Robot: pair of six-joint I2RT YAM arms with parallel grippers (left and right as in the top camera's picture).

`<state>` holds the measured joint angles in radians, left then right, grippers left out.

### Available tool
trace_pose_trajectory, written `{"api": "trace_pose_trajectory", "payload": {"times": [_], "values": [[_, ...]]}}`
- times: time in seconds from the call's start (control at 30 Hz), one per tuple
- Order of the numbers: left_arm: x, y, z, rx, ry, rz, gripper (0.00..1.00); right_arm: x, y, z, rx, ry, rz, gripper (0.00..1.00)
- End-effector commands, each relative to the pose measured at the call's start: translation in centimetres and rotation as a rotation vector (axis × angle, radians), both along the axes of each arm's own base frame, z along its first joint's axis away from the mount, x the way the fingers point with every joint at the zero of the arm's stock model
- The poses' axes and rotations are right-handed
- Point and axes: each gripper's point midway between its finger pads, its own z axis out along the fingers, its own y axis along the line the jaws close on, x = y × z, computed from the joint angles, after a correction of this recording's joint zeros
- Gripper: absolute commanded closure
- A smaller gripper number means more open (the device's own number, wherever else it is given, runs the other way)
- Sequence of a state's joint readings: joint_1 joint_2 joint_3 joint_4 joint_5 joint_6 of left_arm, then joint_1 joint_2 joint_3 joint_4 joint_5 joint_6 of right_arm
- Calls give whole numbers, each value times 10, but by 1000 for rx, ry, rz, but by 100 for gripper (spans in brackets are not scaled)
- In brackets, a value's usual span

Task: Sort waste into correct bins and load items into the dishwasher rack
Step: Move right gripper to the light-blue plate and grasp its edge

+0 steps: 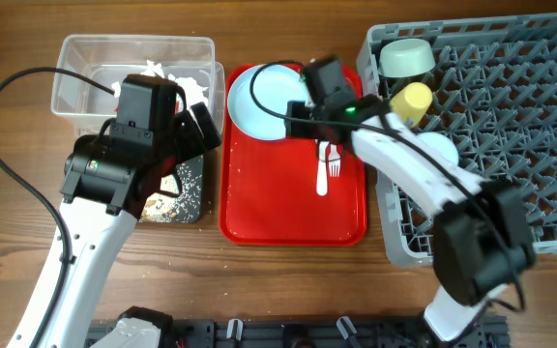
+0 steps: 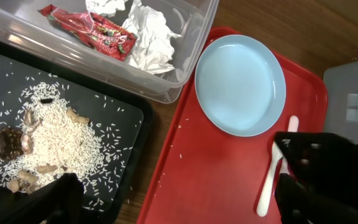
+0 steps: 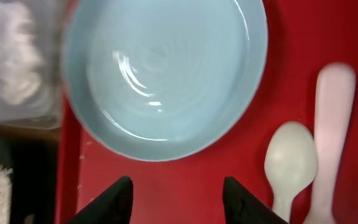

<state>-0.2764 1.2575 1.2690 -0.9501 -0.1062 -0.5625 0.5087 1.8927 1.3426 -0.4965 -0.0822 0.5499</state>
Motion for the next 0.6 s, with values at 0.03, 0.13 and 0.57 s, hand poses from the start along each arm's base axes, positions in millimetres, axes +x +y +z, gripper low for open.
{"api": "trace_pose_trajectory", "payload": {"times": [0.03, 0.13, 0.57], "values": [[1, 1, 2, -2, -5, -1, 0, 2, -10, -37, -27, 80, -169, 53], [1, 1, 2, -2, -5, -1, 0, 1, -10, -49, -22, 114, -205, 54], [1, 1, 2, -2, -5, -1, 0, 9, 1, -78, 55, 158, -288, 63]]}}
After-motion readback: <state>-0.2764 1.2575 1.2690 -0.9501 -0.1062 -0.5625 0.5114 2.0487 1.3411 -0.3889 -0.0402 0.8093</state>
